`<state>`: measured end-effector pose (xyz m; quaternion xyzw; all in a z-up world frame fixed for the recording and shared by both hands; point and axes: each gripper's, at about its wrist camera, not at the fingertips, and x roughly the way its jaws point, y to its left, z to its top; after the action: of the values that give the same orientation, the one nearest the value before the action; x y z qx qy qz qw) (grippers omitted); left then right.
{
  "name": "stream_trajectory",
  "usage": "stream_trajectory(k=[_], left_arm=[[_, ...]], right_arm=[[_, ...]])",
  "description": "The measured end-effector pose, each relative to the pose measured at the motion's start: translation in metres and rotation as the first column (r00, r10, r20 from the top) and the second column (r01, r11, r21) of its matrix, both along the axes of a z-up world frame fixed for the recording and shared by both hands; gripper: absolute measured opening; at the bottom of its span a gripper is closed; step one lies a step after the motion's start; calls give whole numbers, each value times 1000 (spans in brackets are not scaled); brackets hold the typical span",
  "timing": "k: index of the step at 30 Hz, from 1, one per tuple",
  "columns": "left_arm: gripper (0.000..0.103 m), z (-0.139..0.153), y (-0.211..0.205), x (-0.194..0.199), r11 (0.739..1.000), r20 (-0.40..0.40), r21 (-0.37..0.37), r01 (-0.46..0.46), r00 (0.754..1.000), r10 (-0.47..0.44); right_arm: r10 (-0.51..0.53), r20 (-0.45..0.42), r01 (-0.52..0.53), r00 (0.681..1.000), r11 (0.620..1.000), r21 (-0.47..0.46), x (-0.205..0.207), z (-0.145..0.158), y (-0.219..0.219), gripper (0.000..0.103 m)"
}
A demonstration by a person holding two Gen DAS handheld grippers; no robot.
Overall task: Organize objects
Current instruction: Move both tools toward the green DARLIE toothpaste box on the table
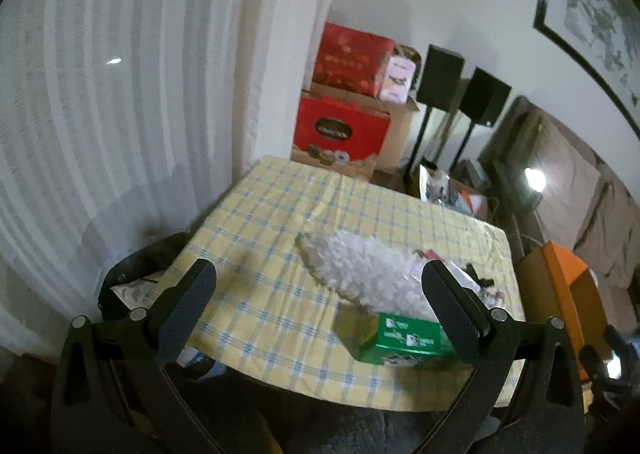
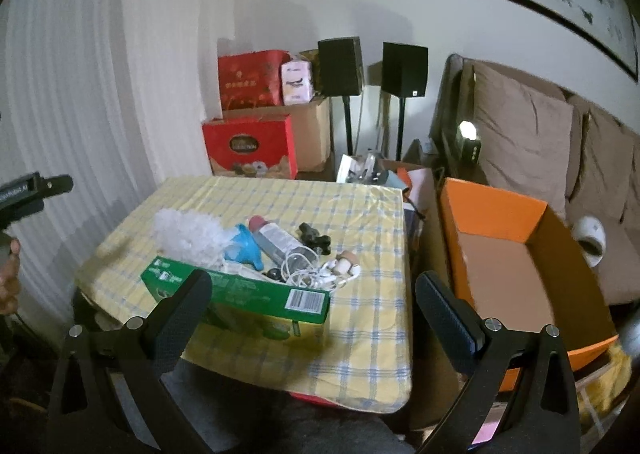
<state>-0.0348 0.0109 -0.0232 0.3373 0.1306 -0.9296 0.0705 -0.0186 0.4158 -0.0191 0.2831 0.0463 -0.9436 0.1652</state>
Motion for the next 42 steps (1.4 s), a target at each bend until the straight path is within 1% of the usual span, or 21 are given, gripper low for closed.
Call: stream_trajectory(k=[2, 3, 5, 7, 11, 13, 15, 17, 18, 19, 21, 22, 25, 26, 28, 31, 34, 36, 38, 40, 42], left_arm=[[103, 2, 7, -3, 1000, 36, -15, 13, 999, -12], [103, 3, 11, -4, 999, 53, -32, 19, 998, -18], [103, 6, 20, -4, 998, 69, -47, 44, 997, -41], [103, 11, 29, -3, 994, 66, -51, 92, 994, -88], [103, 18, 45, 5, 982, -10, -66, 176, 984, -177], [103, 19, 49, 3, 978, -10, -78, 195, 981, -196], [103, 17, 53, 0, 974, -5, -106, 201, 979, -203], [103, 17, 56, 0, 957, -4, -105, 270, 962, -272], [103, 18, 57, -1, 950, -3, -107, 294, 955, -296], [103, 18, 56, 0, 948, -5, -101, 302, 953, -304], [103, 18, 52, -1, 951, -21, -57, 305, 952, -306], [103, 18, 51, -2, 953, -23, -42, 299, 954, -300], [103, 18, 45, -5, 952, -42, -10, 304, 952, -305], [103, 18, 45, -5, 950, -52, -8, 313, 948, -313], [103, 18, 48, -3, 938, -71, -18, 346, 935, -346], [103, 19, 54, 0, 925, -95, -59, 376, 920, -380], [103, 19, 60, 2, 915, -118, -106, 389, 909, -400], [102, 21, 63, 10, 915, -177, -139, 380, 899, -400], [103, 23, 67, 17, 901, -227, -169, 400, 874, -431], [103, 24, 73, 18, 883, -232, -195, 428, 854, -465], [103, 22, 80, 15, 867, -196, -205, 454, 849, -491]], right_arm=[[-32, -23, 33, 999, 998, 56, 5, 4, -7, 103], [-44, -52, 48, 998, 995, 86, 10, 7, -10, 103], [-44, -90, 53, 995, 993, 101, 16, 12, -12, 103], [-43, -107, 55, 993, 993, 106, 22, 16, -13, 103], [-60, -108, 76, 992, 986, 146, 22, 19, -18, 103], [-53, -79, 65, 995, 986, 155, 17, 17, -19, 103], [-34, -38, 39, 999, 991, 127, 10, 14, -15, 103], [-41, -19, 43, 999, 992, 119, 7, 12, -13, 103], [-54, -31, 58, 998, 990, 129, 5, 13, -12, 103], [-69, -49, 75, 996, 987, 143, 5, 14, -12, 103], [-93, -100, 110, 991, 978, 175, 7, 16, -12, 103], [-94, -108, 112, 990, 978, 176, 7, 17, -11, 103], [-73, -76, 82, 994, 988, 128, 3, 15, -6, 103], [-68, -64, 75, 996, 990, 115, 2, 15, -5, 103], [-48, -76, 54, 996, 996, 74, 5, 17, 0, 103], [-28, -126, 28, 992, 1000, -2, 14, 27, 9, 103], [-21, -152, 18, 988, 999, -27, 18, 33, 13, 103], [-22, -147, 18, 989, 999, -28, 18, 34, 15, 103], [-25, -140, 22, 990, 999, -23, 16, 32, 15, 103], [-21, -130, 19, 991, 1000, -16, 15, 30, 14, 103], [-7, -112, 5, 994, 1000, -22, 13, 28, 12, 103]])
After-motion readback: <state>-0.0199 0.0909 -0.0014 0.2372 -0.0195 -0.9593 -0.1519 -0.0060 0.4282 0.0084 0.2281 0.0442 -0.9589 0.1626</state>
